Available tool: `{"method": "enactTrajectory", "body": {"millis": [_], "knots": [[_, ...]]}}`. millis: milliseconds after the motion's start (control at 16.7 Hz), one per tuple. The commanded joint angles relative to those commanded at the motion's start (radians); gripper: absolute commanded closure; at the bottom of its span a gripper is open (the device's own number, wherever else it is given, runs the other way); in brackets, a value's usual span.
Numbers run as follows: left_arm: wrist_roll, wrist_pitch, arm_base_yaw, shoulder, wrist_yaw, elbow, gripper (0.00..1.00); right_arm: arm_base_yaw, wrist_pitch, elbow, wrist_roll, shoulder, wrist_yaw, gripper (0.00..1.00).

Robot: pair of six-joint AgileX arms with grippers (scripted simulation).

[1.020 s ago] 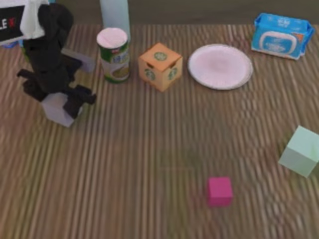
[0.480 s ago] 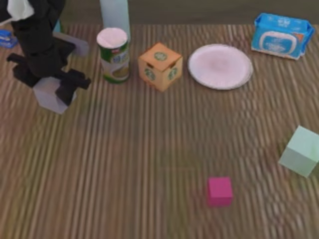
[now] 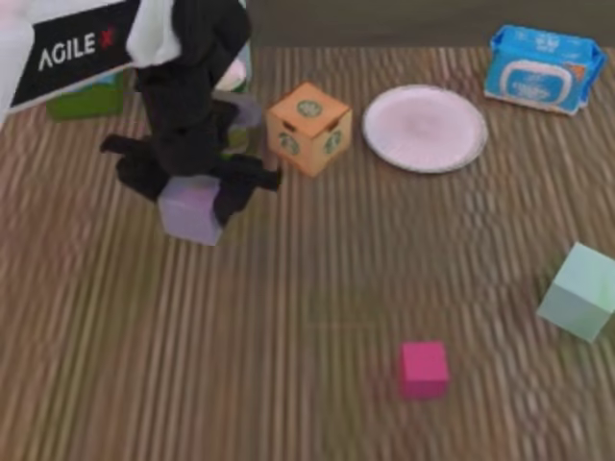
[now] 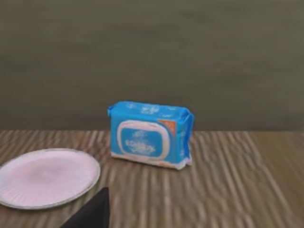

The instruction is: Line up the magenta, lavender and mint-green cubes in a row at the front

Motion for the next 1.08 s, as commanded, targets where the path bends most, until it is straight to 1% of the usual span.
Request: {"method": "enactTrajectory", "body": {"millis": [360,540,660,780,1080], "knots": [[-0.537,0.003,-0.3,-0.071,-0.003,-0.097,1.0,0.0,0.0,0.0,0.0,0.0,0.0,0.0],[-0.725,0.015,-0.422,-0.117,-0.008,-0.139,1.0,0.0,0.0,0.0,0.0,0.0,0.0,0.0],[-0.798,0.023,-0.475,-0.14,-0.012,-0.156,1.0,0.0,0.0,0.0,0.0,0.0,0.0,0.0],[-0.829,0.027,-0.501,-0.15,-0.014,-0.162,1.0,0.0,0.0,0.0,0.0,0.0,0.0,0.0],[-0.827,0.029,-0.497,-0.145,-0.013,-0.162,1.0,0.0,0.0,0.0,0.0,0.0,0.0,0.0]]}}
